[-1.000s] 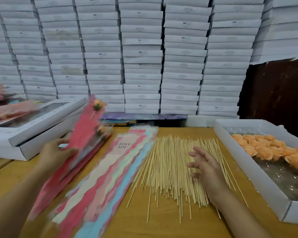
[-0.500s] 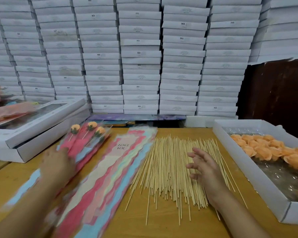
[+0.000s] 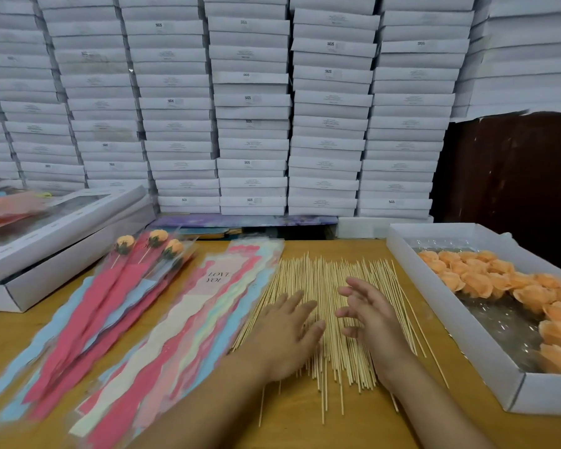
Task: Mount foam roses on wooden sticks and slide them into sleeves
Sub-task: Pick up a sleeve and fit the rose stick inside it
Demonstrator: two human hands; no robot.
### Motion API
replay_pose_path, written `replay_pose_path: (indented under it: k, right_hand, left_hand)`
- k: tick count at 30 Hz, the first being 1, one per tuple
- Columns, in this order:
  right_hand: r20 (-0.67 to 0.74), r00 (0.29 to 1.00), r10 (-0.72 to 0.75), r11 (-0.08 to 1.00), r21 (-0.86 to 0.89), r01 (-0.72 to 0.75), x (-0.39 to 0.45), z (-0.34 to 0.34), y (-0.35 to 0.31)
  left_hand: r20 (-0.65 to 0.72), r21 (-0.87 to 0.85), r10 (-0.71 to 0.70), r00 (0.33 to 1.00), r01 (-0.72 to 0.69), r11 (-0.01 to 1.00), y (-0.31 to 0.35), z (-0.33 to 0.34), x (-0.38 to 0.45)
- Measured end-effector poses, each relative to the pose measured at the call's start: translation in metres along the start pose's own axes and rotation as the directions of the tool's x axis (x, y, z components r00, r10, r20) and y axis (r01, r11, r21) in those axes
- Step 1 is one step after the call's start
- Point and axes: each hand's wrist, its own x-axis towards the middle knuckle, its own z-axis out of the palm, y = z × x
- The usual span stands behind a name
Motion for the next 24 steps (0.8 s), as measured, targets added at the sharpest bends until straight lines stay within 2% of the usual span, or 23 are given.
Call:
replay_pose_path:
  k: [3, 5, 7, 9, 11, 15, 16, 19, 21, 24]
  right_hand:
    - [0.002, 1.000, -0.002, 1.000, -0.005, 0.002, 0.000, 0.000, 0.000]
    - [-0.004, 1.000, -0.002, 1.000, -0.003, 0.002, 0.000, 0.000, 0.000]
    - [-0.009, 1.000, -0.001, 1.000, -0.009, 0.001, 0.001, 0.000, 0.000]
    - [-0.010, 1.000, 0.000, 1.000, -0.014, 0.000, 0.001, 0.001, 0.000]
    - [-0.011, 1.000, 0.000, 1.000, -0.020, 0.000, 0.001, 0.001, -0.001]
    - [-0.019, 1.000, -0.011, 0.998, -0.067, 0.009, -0.001, 0.002, -0.004]
    - [-0.022, 1.000, -0.021, 0.995, -0.093, 0.019, -0.002, 0.002, -0.004]
    - [-0.025, 0.999, -0.048, 0.987, -0.157, 0.044, -0.004, 0.004, -0.007]
    - [-0.031, 0.996, -0.079, 0.974, -0.215, 0.070, -0.006, 0.005, -0.010]
    - [-0.060, 0.982, -0.178, 0.920, -0.364, 0.144, -0.010, 0.005, -0.015]
  left_hand:
    - [0.072, 0.028, 0.016, 0.997, -0.018, 0.999, 0.003, 0.009, 0.000]
    - [0.073, 0.031, 0.014, 0.997, -0.017, 0.999, 0.003, 0.012, 0.000]
    - [-0.039, 0.028, 0.037, 0.999, -0.036, 0.999, 0.004, 0.011, -0.003]
    - [-0.221, 0.036, 0.087, 0.971, -0.081, 0.996, 0.004, 0.008, -0.005]
    - [-0.284, 0.020, 0.120, 0.951, -0.119, 0.993, 0.004, 0.009, -0.007]
    - [-0.112, 0.046, 0.152, 0.982, -0.147, 0.988, 0.001, 0.018, -0.007]
    - [-0.107, 0.035, 0.149, 0.983, -0.146, 0.989, 0.002, 0.018, -0.007]
    - [-0.249, -0.027, 0.140, 0.958, -0.151, 0.988, 0.007, 0.016, -0.008]
    - [-0.268, -0.051, 0.128, 0.955, -0.147, 0.988, 0.006, 0.016, -0.008]
    - [-0.070, -0.056, 0.105, 0.992, -0.109, 0.992, 0.002, 0.019, -0.011]
